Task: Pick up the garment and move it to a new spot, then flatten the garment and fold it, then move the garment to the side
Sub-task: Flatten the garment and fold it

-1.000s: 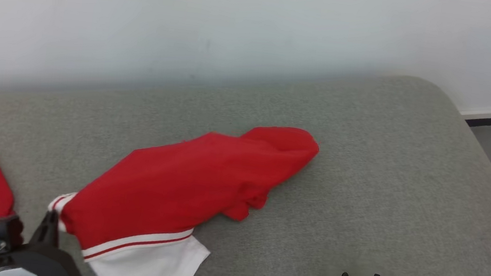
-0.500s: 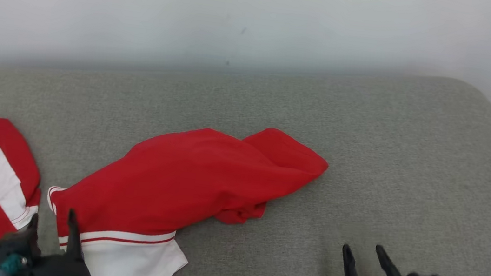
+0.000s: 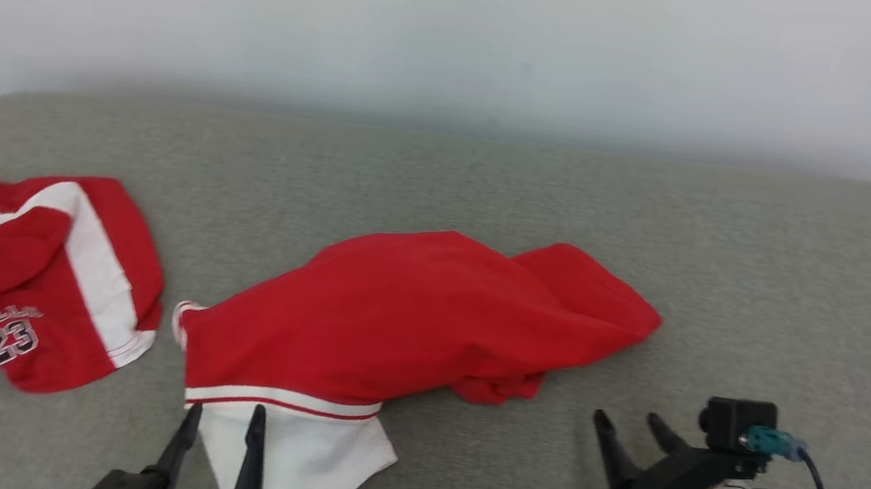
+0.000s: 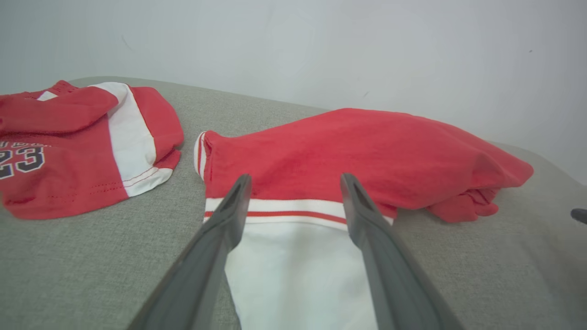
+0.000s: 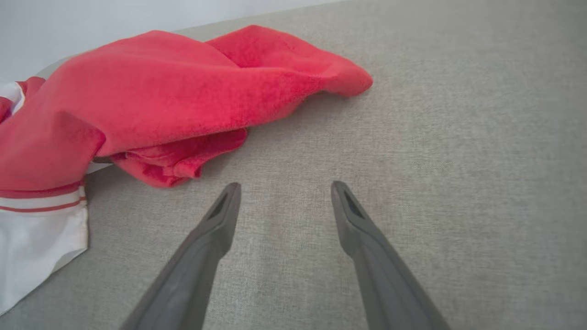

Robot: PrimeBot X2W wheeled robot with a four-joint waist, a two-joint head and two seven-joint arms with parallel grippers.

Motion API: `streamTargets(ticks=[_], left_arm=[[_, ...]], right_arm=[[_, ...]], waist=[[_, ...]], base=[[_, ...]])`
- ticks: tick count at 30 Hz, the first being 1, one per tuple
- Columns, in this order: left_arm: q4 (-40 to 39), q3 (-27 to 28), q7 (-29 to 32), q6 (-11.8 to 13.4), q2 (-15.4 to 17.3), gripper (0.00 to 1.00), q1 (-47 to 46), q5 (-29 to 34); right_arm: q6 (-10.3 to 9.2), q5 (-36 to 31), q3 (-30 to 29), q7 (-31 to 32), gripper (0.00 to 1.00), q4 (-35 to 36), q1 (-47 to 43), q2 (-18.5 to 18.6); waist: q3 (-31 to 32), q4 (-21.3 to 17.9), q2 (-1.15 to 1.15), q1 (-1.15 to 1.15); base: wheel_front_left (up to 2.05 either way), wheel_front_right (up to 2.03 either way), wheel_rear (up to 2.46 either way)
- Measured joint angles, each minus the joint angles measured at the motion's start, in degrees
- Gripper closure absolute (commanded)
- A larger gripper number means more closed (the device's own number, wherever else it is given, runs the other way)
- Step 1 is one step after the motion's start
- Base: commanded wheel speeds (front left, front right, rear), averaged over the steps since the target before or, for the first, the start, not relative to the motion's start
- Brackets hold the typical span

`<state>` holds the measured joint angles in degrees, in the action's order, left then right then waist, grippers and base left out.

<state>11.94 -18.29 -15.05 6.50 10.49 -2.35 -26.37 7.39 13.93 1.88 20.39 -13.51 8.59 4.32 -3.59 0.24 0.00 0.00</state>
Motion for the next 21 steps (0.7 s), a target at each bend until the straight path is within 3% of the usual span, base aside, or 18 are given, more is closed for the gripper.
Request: streamTargets(ticks=[7, 17, 18, 19, 21], left_arm=[[-0.07, -1.49, 0.00, -2.48, -1.58, 0.00, -0.05, 2.43], [1.37, -1.33, 0.00, -3.48, -2.16, 0.00, 0.58, 3.04], [1.58, -1.43, 0.00, -3.57, -2.13, 0.00, 0.77, 3.08], [1.87, -1.62, 0.00, -4.04, -2.10, 0.00, 0.83, 3.12], [2.23, -2.00, 0.00, -4.47, -2.15, 0.00, 0.80, 3.13]], right_arm=[[0.00, 2.74, 1.08, -0.26, 0.00, -6.99, 3.87, -1.30], [0.00, 6.26, 3.64, -4.02, 0.00, -13.95, 6.87, -1.43], [0.00, 6.09, 3.47, -4.31, 0.04, -14.67, 6.98, -1.42], [0.00, 5.92, 3.01, -4.77, 0.29, -15.43, 7.17, -1.42], [0.00, 5.57, 2.86, -5.36, 0.57, -16.67, 7.85, -1.41]], waist=[[-0.08, 5.77, 0.00, 0.00], [-0.37, 10.82, 0.00, 0.00], [-0.34, 11.01, 0.00, 0.00], [-0.27, 11.09, 0.00, 0.00], [-0.11, 11.01, 0.00, 0.00]], base=[[0.00, 0.00, 0.00], [0.00, 0.00, 0.00], [0.00, 0.00, 0.00], [0.00, 0.00, 0.00], [0.00, 0.00, 0.00]])
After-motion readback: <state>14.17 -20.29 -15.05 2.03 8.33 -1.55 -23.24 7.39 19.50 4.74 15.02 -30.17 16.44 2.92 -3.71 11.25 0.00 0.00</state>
